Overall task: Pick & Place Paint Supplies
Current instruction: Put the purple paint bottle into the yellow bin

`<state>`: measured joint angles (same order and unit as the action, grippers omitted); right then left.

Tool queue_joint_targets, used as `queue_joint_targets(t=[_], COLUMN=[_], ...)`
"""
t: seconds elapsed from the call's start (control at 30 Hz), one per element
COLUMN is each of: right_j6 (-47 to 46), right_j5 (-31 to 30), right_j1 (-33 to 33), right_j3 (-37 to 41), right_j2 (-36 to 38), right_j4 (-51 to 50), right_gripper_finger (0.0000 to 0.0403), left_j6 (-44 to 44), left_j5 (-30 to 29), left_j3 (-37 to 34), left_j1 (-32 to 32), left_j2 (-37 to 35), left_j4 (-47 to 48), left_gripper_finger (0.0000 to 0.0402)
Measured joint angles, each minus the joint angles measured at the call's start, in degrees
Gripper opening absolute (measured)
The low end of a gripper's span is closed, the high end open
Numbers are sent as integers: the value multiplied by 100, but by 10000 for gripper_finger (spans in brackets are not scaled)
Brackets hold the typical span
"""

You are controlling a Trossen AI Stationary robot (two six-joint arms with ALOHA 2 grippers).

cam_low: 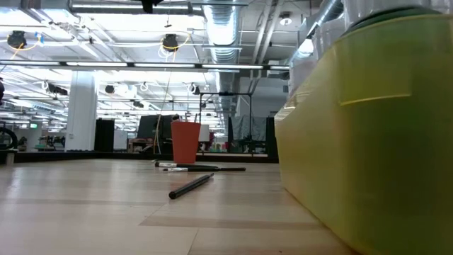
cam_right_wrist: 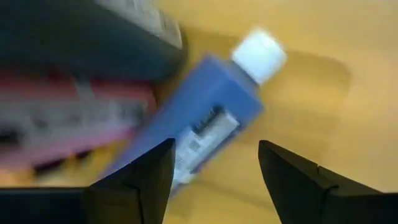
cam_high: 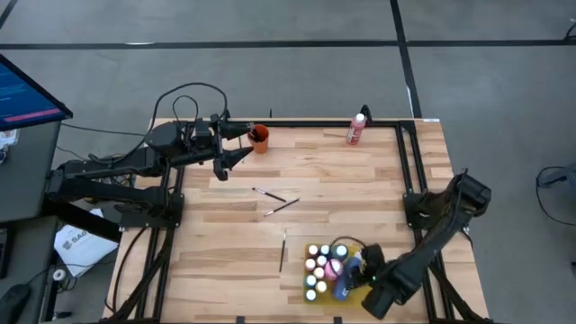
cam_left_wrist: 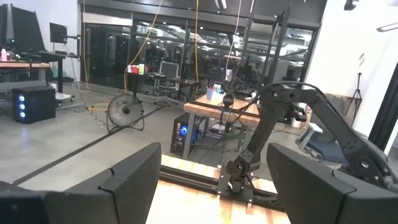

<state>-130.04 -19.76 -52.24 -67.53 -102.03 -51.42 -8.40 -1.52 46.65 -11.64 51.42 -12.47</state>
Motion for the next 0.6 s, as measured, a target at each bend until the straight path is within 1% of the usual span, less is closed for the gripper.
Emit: queue_joint_targets(t=[0.13, 0.3, 0.6], right_j6=[-2, -6, -37], right_j5=[43, -181, -160], right_j1=[-41, 6, -25], right_j3=[-1, -13, 4], right_j2=[-158, -250, -20], right_j4=[403, 560, 509], right_gripper_finger=[226, 226, 224], left_j6=[-5, -130, -307], left_j5=[-12, -28, -63], left_j3=[0, 0, 0], left_j1=[0, 0, 0], left_j2=[0, 0, 1], left_j4=[0, 2, 0], left_gripper_finger=[286, 286, 286])
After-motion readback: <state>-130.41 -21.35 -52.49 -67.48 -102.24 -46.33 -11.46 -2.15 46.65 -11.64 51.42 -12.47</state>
